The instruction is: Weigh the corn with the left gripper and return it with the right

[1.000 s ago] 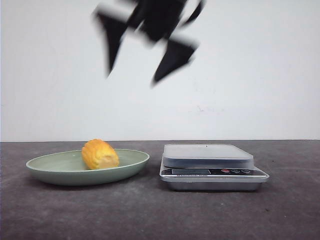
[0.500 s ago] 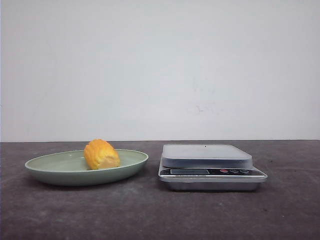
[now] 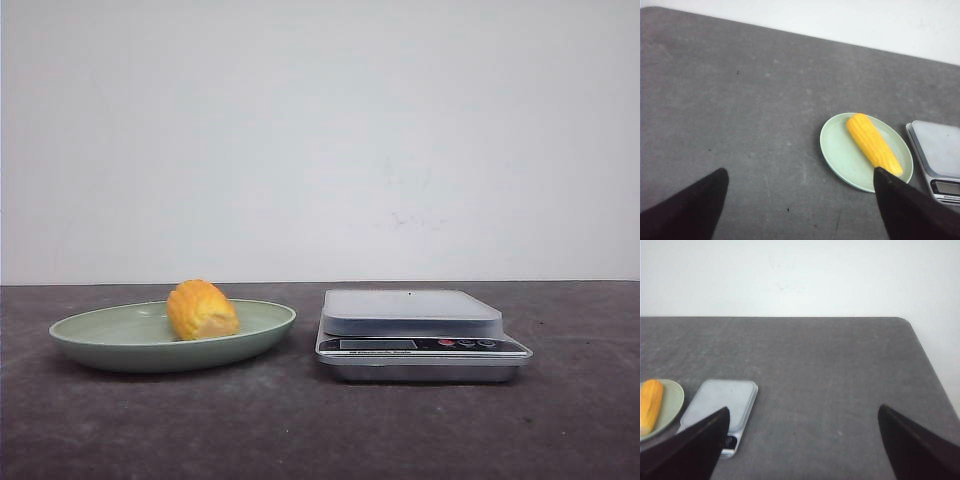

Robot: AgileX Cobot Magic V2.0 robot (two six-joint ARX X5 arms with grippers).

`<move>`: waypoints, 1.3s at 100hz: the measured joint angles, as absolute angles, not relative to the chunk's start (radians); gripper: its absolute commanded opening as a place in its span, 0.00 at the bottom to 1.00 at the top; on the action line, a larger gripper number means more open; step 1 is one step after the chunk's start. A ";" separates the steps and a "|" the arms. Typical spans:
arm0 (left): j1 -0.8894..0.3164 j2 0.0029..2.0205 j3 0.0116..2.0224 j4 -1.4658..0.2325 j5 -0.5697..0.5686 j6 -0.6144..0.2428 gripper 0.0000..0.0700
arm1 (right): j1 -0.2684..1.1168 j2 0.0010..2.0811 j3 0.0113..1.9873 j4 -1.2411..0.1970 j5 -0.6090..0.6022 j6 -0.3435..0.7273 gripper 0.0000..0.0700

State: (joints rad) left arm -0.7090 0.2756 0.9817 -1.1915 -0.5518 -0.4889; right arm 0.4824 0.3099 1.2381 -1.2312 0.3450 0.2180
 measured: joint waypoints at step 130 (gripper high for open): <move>-0.709 0.273 0.837 -1.123 -0.543 -0.489 0.00 | 0.477 0.151 0.922 -1.185 0.341 0.286 0.00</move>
